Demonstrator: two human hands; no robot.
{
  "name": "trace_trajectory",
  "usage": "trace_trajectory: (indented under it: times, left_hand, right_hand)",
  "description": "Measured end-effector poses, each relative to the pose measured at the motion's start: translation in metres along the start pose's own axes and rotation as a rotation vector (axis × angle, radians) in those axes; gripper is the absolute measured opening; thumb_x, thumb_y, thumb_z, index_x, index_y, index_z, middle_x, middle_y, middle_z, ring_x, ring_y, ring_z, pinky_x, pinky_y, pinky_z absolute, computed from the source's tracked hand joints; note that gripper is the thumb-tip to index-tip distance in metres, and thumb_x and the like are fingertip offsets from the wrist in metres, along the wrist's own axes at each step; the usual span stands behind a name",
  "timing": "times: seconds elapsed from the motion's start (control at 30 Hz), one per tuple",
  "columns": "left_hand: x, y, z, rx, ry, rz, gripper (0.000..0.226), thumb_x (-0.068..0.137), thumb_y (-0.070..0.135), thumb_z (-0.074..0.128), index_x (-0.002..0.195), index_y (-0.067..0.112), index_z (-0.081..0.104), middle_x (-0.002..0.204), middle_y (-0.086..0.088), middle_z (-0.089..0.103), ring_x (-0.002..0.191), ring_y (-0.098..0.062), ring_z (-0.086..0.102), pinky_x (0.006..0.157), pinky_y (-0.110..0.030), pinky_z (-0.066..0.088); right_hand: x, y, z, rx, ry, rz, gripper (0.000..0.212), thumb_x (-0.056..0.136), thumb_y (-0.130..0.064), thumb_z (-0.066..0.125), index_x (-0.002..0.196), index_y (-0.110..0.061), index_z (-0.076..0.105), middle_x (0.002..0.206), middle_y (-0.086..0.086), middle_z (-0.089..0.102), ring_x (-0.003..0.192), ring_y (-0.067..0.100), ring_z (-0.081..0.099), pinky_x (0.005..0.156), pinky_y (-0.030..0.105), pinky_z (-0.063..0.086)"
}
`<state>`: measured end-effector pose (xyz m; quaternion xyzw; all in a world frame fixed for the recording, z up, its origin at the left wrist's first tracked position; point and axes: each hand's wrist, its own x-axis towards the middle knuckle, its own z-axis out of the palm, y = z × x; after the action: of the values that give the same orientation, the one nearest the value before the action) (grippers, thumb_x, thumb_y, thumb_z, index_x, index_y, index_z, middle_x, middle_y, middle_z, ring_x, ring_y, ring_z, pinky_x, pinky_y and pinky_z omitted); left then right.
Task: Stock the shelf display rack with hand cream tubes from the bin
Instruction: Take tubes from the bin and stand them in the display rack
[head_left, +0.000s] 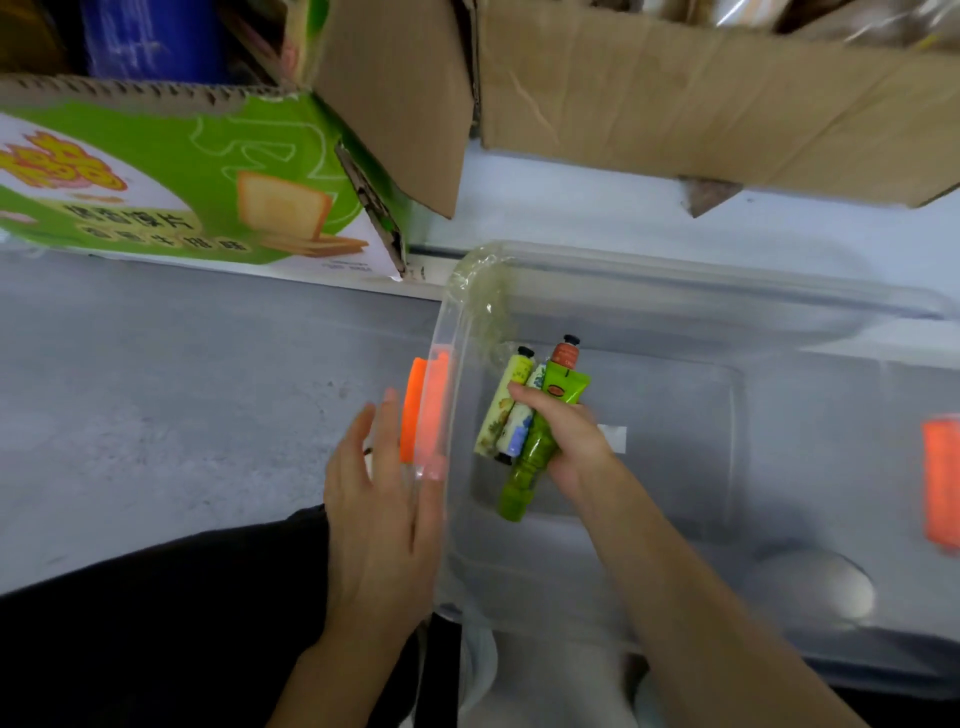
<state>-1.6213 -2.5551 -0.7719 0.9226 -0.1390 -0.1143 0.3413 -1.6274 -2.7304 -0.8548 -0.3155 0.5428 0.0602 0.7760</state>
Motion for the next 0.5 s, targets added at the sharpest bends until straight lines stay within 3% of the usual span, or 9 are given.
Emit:
trace_trajectory:
  times: [0.07, 0.13, 0.27, 0.37, 0.43, 0.5]
  left_hand:
    - [-0.001, 0.023, -0.011, -0.002, 0.095, 0.04, 0.057, 0.093, 0.043, 0.031, 0.144, 0.017, 0.028, 0.141, -0.01, 0.036, 0.13, -0.019, 0.032, 0.106, -0.03, 0.029]
    - [0.0, 0.056, -0.019, -0.121, 0.047, 0.036, 0.058, 0.093, 0.047, 0.031, 0.14, 0.015, 0.038, 0.139, -0.002, 0.042, 0.128, -0.008, 0.036, 0.105, -0.017, 0.026]
    - [0.011, 0.116, -0.022, -0.383, -0.394, -0.218, 0.075, 0.081, 0.075, 0.03, 0.137, 0.027, 0.044, 0.144, 0.009, 0.045, 0.133, -0.006, 0.039, 0.111, -0.028, 0.029]
    - [0.016, 0.159, -0.039, -0.509, -0.626, -0.259, 0.06, 0.076, 0.081, 0.03, 0.1, 0.038, 0.065, 0.11, 0.016, 0.067, 0.106, 0.003, 0.058, 0.09, -0.015, 0.041]
    - [0.016, 0.185, -0.054, -0.609, -0.702, -0.251, 0.056, 0.075, 0.08, 0.035, 0.084, 0.038, 0.071, 0.102, 0.009, 0.072, 0.101, -0.004, 0.065, 0.092, -0.022, 0.047]
    - [0.016, 0.208, -0.066, -0.642, -0.691, -0.217, 0.063, 0.065, 0.087, 0.041, 0.077, 0.034, 0.073, 0.102, -0.009, 0.072, 0.104, -0.024, 0.066, 0.097, -0.041, 0.049]
  right_hand:
    - [-0.032, -0.014, -0.004, 0.047, -0.056, -0.03, 0.019, 0.071, -0.009, 0.077, 0.087, -0.008, 0.067, 0.071, 0.009, 0.07, 0.06, 0.021, 0.068, 0.062, 0.037, 0.058]
    - [-0.07, -0.03, -0.005, 0.07, -0.11, -0.089, 0.021, 0.065, -0.011, 0.078, 0.083, -0.01, 0.068, 0.072, 0.008, 0.07, 0.064, 0.021, 0.069, 0.065, 0.036, 0.057]
    - [-0.156, -0.068, -0.009, 0.093, -0.17, -0.211, 0.016, 0.064, -0.009, 0.072, 0.078, -0.012, 0.066, 0.068, 0.007, 0.069, 0.06, 0.02, 0.068, 0.054, 0.031, 0.055]
    - [-0.212, -0.099, -0.01, 0.115, -0.202, -0.302, 0.013, 0.061, -0.009, 0.07, 0.073, -0.012, 0.067, 0.064, 0.007, 0.069, 0.057, 0.019, 0.068, 0.051, 0.03, 0.054]
    - [-0.242, -0.118, -0.012, 0.113, -0.202, -0.366, 0.02, 0.059, -0.01, 0.072, 0.079, -0.012, 0.066, 0.067, 0.007, 0.069, 0.06, 0.02, 0.069, 0.054, 0.032, 0.055]
    - [-0.265, -0.137, -0.012, 0.096, -0.186, -0.438, 0.026, 0.057, -0.013, 0.074, 0.081, -0.012, 0.066, 0.07, 0.007, 0.069, 0.063, 0.02, 0.069, 0.058, 0.033, 0.055]
